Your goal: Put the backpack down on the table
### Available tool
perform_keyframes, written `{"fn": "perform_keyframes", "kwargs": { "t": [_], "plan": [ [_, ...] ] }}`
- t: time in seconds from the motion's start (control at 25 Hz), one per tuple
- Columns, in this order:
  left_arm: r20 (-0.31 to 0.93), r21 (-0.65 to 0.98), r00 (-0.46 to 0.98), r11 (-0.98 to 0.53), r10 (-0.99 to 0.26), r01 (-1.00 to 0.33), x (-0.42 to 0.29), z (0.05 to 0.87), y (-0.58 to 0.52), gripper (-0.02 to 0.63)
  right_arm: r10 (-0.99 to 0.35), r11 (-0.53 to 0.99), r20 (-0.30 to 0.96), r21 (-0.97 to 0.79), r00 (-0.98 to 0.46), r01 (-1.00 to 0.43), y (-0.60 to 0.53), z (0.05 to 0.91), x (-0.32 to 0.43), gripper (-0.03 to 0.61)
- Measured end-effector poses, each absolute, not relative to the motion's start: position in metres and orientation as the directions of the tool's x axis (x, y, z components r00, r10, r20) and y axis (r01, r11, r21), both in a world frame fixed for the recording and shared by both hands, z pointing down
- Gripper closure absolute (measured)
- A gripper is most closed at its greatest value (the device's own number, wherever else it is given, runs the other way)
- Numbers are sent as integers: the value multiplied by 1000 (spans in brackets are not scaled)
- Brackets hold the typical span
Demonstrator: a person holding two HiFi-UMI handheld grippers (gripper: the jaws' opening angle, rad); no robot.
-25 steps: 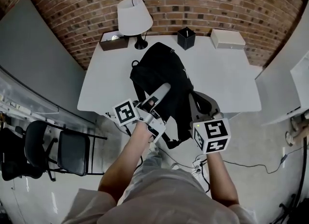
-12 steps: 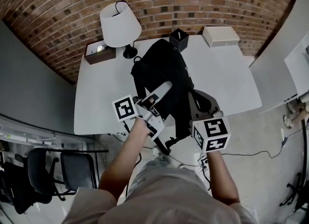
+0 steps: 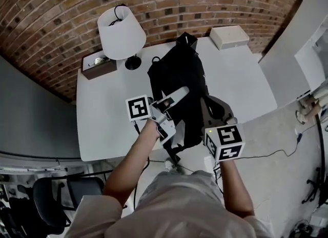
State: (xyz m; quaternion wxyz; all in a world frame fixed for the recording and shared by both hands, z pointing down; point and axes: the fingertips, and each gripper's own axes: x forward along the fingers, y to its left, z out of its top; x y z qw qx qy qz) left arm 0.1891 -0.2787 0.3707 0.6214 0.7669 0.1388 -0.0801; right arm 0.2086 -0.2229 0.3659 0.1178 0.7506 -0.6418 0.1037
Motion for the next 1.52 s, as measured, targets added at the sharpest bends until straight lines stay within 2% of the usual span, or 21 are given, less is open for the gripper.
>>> {"fn": "perform_keyframes", "kwargs": {
  "t": [0.16,0.44,0.88,1.52],
  "plan": [
    [-277,935,946,-179,166,306,192,386,-286,506,-933,-148,323,61,160,-987,-233,370,200,577],
    [-276,940,944,-156,180,304,194,403,-298,506,-933,-126,332,58,138,-990,-250,380,198,577],
    [-285,936,940,-158,189,316,189,427,-339,497,-942,12,336,37,1,-999,-304,394,188,577],
    [-205,964,975,-157,88,217,171,471,-395,485,-907,176,390,14,-157,-984,-370,420,158,577]
  ]
}}
